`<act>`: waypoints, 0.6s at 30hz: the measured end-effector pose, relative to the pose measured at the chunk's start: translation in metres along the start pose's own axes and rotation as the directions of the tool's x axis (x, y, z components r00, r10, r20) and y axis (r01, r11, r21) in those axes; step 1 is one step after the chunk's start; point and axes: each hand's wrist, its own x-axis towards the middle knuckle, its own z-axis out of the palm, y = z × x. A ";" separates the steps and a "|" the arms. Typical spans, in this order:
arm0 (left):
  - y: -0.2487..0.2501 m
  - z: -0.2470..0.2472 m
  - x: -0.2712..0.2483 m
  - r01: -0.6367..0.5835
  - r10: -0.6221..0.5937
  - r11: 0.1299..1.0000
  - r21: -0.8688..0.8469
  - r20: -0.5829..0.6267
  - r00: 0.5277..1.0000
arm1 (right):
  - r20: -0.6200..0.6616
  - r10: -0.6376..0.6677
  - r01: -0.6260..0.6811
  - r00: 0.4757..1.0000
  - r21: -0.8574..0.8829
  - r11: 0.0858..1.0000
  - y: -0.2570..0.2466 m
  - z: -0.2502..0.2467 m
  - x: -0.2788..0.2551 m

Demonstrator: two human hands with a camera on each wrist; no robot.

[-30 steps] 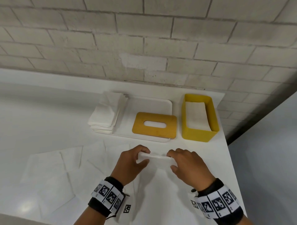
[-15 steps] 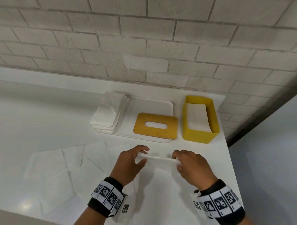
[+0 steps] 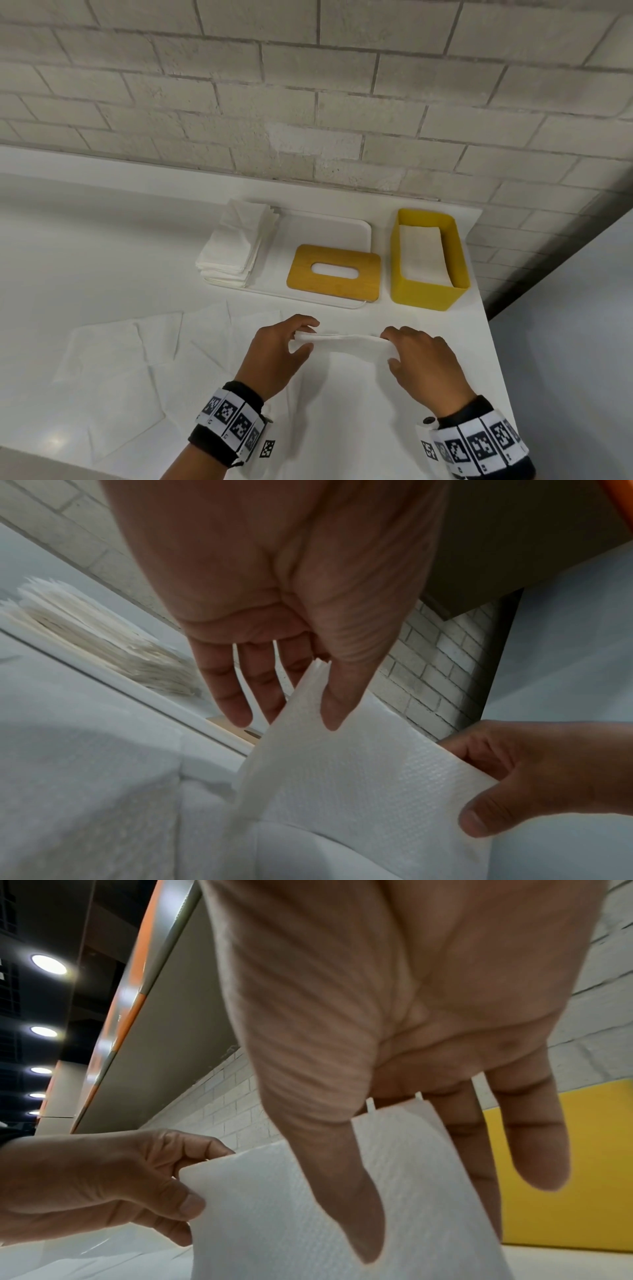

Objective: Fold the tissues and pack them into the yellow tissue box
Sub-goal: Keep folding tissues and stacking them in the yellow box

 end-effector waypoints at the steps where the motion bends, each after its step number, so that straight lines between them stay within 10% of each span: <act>1: -0.001 0.001 0.000 0.002 -0.002 1.000 0.003 0.000 1.000 | 0.004 -0.003 0.003 1.000 -0.014 1.000 -0.001 0.001 0.000; 13: 0.021 -0.004 -0.002 -0.152 0.127 0.982 -0.115 -0.202 0.971 | -0.212 -0.195 0.248 0.958 0.261 0.933 -0.048 -0.010 0.025; 18: 0.043 -0.015 -0.003 0.070 -0.084 0.728 -0.682 0.012 0.996 | -0.289 0.108 0.201 0.951 0.847 0.492 -0.048 -0.021 0.016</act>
